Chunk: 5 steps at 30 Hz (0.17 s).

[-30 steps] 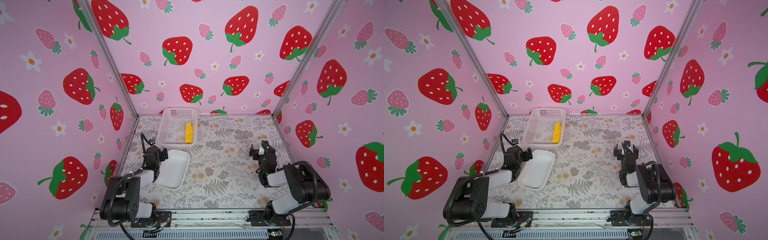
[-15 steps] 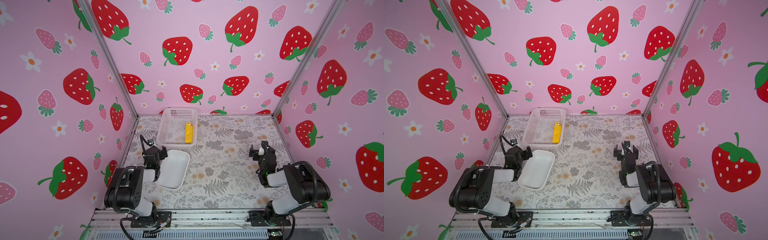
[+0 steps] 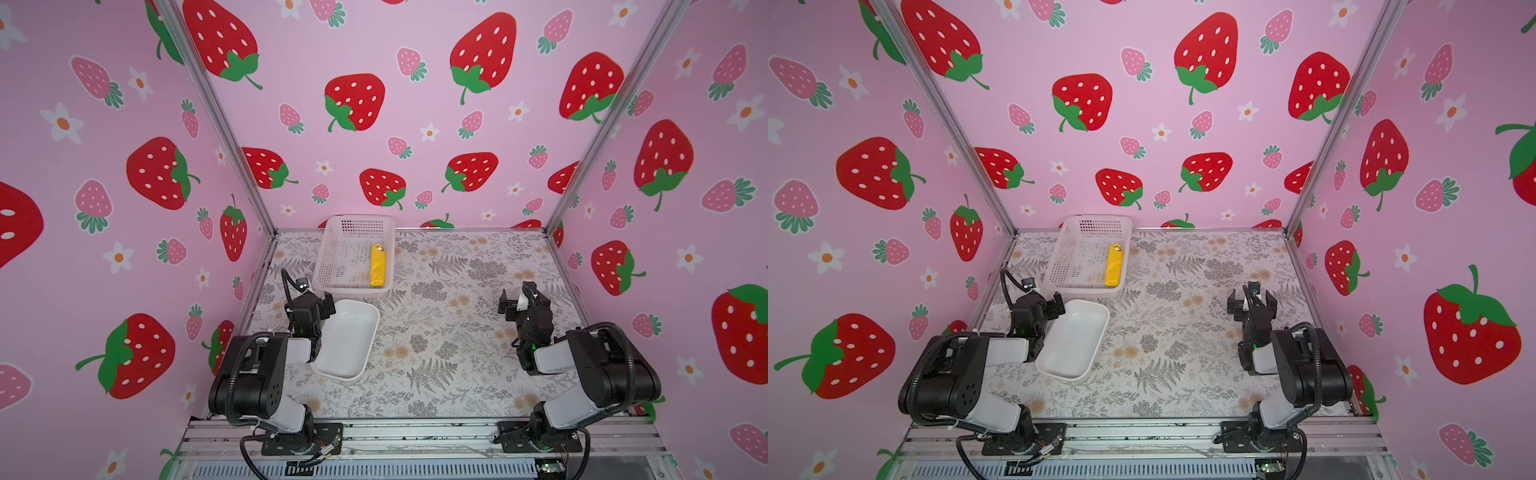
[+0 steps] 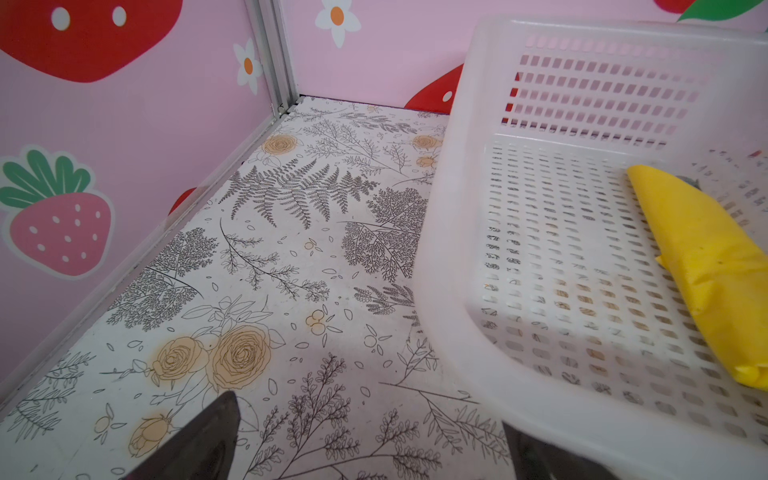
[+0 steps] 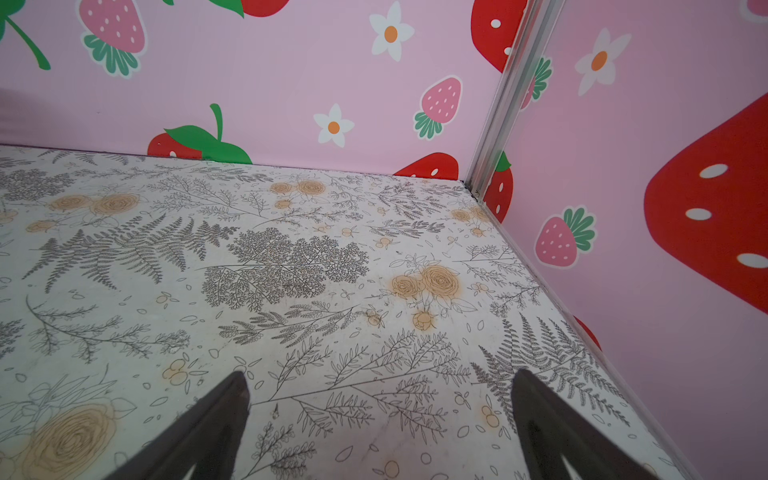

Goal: Place the utensils on the paper napkin and roll it up

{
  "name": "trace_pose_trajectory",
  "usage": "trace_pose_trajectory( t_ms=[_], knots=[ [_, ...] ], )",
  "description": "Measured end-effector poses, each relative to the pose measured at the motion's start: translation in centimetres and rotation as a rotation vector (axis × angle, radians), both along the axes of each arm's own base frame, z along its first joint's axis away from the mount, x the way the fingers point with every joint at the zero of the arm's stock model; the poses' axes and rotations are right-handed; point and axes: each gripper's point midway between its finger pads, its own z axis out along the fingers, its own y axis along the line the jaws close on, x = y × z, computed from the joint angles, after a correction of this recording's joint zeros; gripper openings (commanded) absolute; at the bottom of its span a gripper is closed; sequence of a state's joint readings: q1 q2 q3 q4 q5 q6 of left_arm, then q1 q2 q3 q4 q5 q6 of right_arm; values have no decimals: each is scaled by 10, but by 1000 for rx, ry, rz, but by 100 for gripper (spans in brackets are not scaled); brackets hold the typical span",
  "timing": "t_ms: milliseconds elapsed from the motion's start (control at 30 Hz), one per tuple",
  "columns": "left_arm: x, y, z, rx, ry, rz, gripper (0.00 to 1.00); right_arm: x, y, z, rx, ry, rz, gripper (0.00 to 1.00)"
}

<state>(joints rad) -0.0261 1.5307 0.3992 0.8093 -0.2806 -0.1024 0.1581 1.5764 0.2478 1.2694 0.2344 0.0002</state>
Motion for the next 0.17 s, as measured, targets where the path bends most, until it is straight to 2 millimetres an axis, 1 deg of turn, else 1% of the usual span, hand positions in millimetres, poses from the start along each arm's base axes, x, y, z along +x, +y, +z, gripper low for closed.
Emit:
trace_pose_trajectory(
  t_ms=[167],
  knots=[
    [0,0,0,0,0,0,99,0,-2,-2,2,7,-2,100]
  ],
)
